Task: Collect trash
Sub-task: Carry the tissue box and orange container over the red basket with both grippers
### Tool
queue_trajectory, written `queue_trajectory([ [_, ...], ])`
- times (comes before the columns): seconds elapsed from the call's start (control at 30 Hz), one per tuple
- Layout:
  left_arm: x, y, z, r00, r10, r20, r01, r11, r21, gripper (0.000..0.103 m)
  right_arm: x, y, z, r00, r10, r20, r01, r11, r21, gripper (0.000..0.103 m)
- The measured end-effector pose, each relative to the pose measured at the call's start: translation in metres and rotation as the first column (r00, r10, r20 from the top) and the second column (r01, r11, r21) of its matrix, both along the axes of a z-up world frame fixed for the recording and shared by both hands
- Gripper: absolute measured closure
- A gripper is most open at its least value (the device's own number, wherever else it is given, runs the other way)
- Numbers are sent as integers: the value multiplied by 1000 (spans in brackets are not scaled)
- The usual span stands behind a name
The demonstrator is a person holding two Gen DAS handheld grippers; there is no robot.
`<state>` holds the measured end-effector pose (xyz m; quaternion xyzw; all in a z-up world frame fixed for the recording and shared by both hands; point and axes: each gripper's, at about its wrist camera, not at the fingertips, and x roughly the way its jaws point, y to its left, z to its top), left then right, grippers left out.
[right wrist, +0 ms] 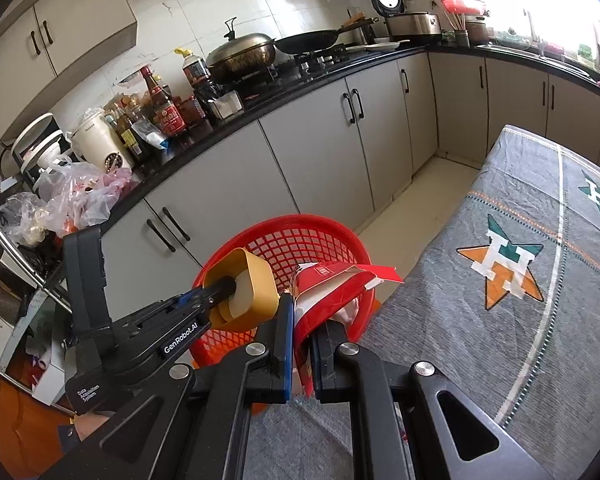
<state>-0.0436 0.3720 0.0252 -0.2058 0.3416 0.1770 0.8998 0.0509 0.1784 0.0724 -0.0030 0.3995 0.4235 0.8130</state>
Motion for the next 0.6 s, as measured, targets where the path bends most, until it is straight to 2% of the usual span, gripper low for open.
queue_trajectory([
  [0.6, 15, 7, -12, 999, -21, -48, 21, 1000, 2, 91, 9, 18, -14, 1000, -6, 0, 6, 998, -61, 95],
])
